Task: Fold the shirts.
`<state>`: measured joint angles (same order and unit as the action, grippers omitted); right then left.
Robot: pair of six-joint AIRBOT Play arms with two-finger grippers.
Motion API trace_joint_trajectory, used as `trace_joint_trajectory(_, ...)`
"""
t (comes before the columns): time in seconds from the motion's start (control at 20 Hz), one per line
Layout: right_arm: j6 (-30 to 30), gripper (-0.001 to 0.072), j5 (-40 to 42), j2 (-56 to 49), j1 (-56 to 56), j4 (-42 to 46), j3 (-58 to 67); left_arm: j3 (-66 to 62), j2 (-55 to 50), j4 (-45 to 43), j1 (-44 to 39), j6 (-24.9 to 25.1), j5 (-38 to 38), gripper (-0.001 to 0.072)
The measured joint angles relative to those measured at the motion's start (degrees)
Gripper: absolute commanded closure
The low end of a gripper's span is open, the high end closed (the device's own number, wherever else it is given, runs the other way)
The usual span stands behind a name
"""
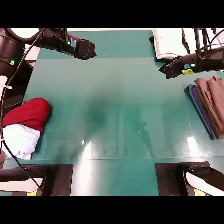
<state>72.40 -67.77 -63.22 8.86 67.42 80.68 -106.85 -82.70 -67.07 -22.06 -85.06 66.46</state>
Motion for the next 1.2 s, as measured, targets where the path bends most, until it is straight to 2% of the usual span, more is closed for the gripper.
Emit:
trace_joint_trajectory(0.8,0.4,0.0693,-0.2,0.0,0.1,-0.3,0.0,0.0,0.5,0.0,0.5,-0.1,-1.3,0.0681)
trace_joint_trajectory(1.0,0.7,0.0693,-0.6,0.0,0.1,-0.3,0.0,1.1,6.1,-8.0,6.7,-0.5,3.6,0.0681)
trace_joint_trajectory(1.2,0.8,0.0693,-0.7,0.0,0.1,-0.3,0.0,10.8,14.7,-15.6,17.0,-1.2,8.2,0.0676)
